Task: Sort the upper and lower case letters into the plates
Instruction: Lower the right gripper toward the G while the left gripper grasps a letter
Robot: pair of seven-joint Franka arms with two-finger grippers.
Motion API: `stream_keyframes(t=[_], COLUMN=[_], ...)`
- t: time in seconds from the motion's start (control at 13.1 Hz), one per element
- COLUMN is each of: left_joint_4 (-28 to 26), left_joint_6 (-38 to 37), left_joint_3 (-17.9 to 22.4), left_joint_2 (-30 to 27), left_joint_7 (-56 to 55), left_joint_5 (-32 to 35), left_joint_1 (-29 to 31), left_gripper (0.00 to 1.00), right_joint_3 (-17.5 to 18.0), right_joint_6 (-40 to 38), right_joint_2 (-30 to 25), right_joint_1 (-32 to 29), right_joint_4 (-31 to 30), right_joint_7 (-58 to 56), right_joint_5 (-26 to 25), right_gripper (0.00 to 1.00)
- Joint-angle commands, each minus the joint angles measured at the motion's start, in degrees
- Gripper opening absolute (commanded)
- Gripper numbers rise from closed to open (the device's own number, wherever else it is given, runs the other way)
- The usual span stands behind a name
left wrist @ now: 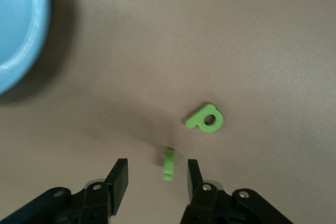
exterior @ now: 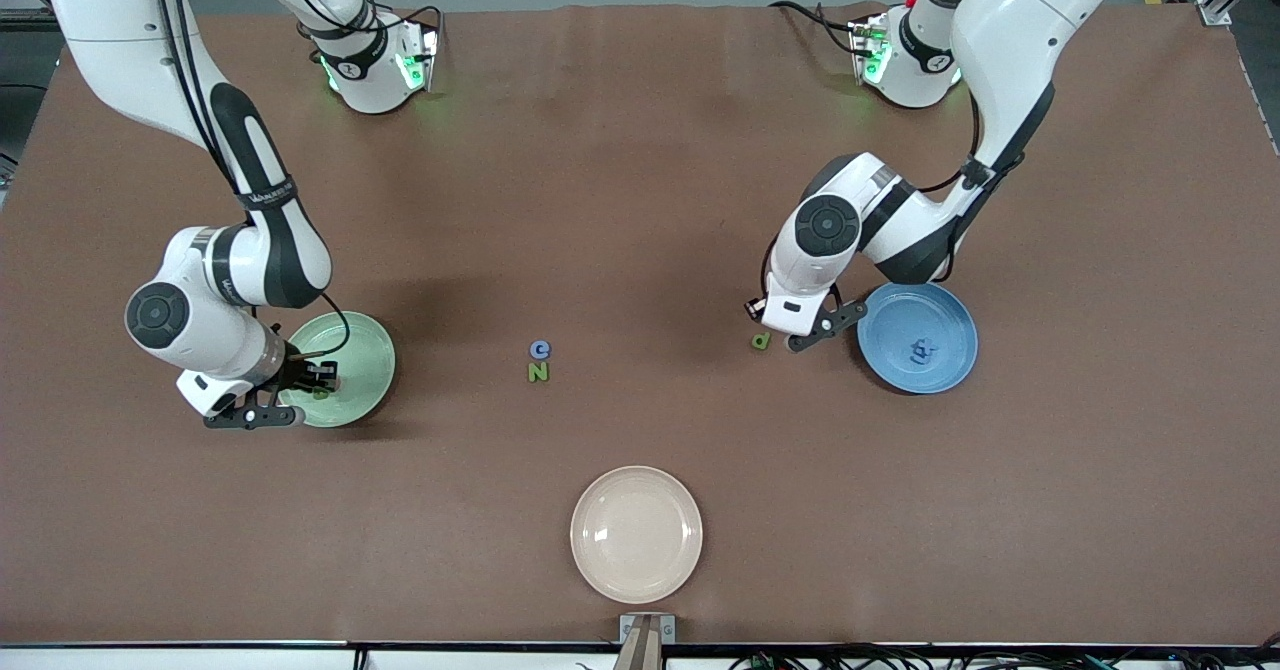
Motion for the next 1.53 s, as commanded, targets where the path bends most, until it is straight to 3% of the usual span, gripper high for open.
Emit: stream_keyframes(t=[0.0, 0.15, 0.53, 0.76, 0.92, 1.07, 1.14, 1.45], left_joint_4=[0.6, 0.6, 0.8, 0.8, 0.8, 0.8, 0.8, 0.8], left_joint_6=[0.9, 1.0, 1.5, 1.6, 1.6, 1.6, 1.6, -2.5], left_joint_3=[0.1, 0.1, 0.3, 0.3, 0.4, 0.5, 0.5, 0.5], left_joint_2=[1.5, 2.2, 3.8, 4.2, 4.3, 4.1, 3.7, -1.1], left_joint_7=[-3.0, -3.0, -3.0, -3.0, -3.0, -2.8, -2.4, -0.6], left_joint_5=[1.0, 1.1, 1.6, 2.0, 2.0, 2.0, 2.1, 4.4], left_joint_1=[-1.0, -1.0, -0.9, -0.7, -0.5, -0.4, -0.1, 2.3], left_gripper=[0.51, 0.49, 0.42, 0.36, 0.25, 0.04, 0.00, 0.00], right_joint_3=[0.8, 1.2, 1.6, 1.7, 1.6, 1.6, 1.6, 1.5], right_joint_6=[0.1, -0.5, -0.5, -0.3, 0.3, 1.2, 1.9, 4.3], right_joint_2=[-0.7, -1.1, -1.6, -1.5, -1.2, -0.3, 0.4, 4.6], right_joint_1=[0.6, 2.7, 16.2, 22.0, 25.7, 27.7, 28.3, 29.8], right_joint_4=[-0.5, -0.4, 0.5, 0.6, 0.6, 1.2, 1.2, 3.5], right_joint_7=[0.7, 4.7, 27.3, 35.0, 39.7, 41.4, 42.0, 43.2], right_joint_5=[0.3, 0.4, 0.4, 0.9, 2.2, 4.0, 4.4, 4.2], right_gripper=[0.80, 0.85, 0.87, 0.87, 0.87, 0.87, 0.87, 0.87])
